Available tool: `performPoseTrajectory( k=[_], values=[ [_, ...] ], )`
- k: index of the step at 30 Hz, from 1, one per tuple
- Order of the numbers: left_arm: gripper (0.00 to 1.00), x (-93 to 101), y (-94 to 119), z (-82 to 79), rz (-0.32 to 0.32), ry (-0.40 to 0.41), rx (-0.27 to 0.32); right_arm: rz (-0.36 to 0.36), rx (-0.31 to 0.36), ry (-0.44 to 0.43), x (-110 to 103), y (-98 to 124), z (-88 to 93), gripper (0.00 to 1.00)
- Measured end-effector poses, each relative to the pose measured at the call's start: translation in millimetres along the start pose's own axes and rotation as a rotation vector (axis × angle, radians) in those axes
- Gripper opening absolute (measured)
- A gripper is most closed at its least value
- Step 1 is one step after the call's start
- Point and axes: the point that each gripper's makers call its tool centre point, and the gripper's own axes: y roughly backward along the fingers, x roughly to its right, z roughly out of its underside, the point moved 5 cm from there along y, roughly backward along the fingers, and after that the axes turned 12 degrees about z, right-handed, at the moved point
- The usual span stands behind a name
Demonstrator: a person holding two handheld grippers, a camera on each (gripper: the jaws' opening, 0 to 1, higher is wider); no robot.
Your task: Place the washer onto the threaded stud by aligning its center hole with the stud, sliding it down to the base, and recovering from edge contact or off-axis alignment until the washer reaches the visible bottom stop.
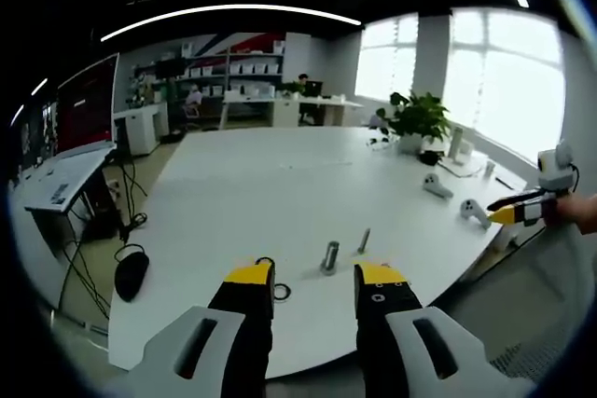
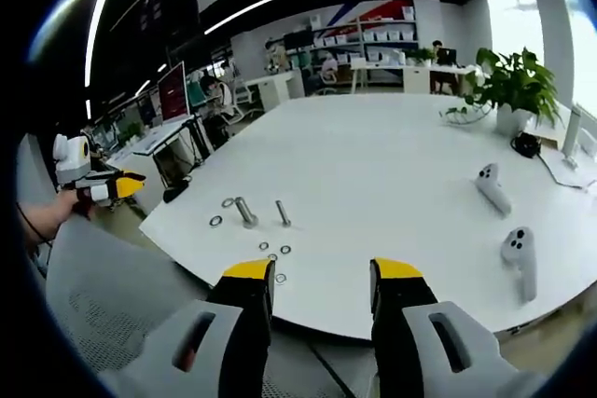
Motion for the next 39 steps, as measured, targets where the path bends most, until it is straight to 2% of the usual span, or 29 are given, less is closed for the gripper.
performPoseTrajectory(
  k=[4, 10, 19, 22, 26, 33, 35, 36, 39],
  values=[
    [0.31, 0.6, 1, -2.0, 0.004, -0.004, 0.009, -0.005, 0.003, 0.002, -1, 0, -0.6, 0.43],
    [0.32, -0.3, -1, 0.0, 0.001, 0.004, -0.008, -0.001, 0.021, -0.009, 1, 1, -3.1, 0.43],
    [0.32, -4.1, -4, 5.5, -0.005, 0.016, -0.07, -0.002, 0.016, -0.013, 0, 1, -3.0, 0.44],
    [0.34, -7.3, -3, 13.3, -0.017, 0.062, -0.138, 0.007, 0.022, -0.007, 2, 1, -3.4, 0.46],
    [0.38, -13.3, -8, 16.5, -0.006, 0.047, -0.188, 0.004, 0.026, -0.017, 1, 2, -3.9, 0.47],
    [0.37, -15.1, -21, 13.2, 0.021, 0.015, -0.261, 0.0, 0.028, -0.017, 1, 2, -3.8, 0.47],
    [0.35, -12.9, -27, 18.2, 0.059, 0.024, -0.324, 0.005, 0.038, -0.018, 2, 2, -5.1, 0.47],
    [0.35, -12.1, -32, 19.6, 0.069, 0.002, -0.356, 0.004, 0.041, -0.021, 2, 2, -5.6, 0.47],
    [0.35, -11.6, -43, 20.8, 0.076, -0.048, -0.399, 0.006, 0.038, -0.021, 2, 3, -5.1, 0.47]
  ],
)
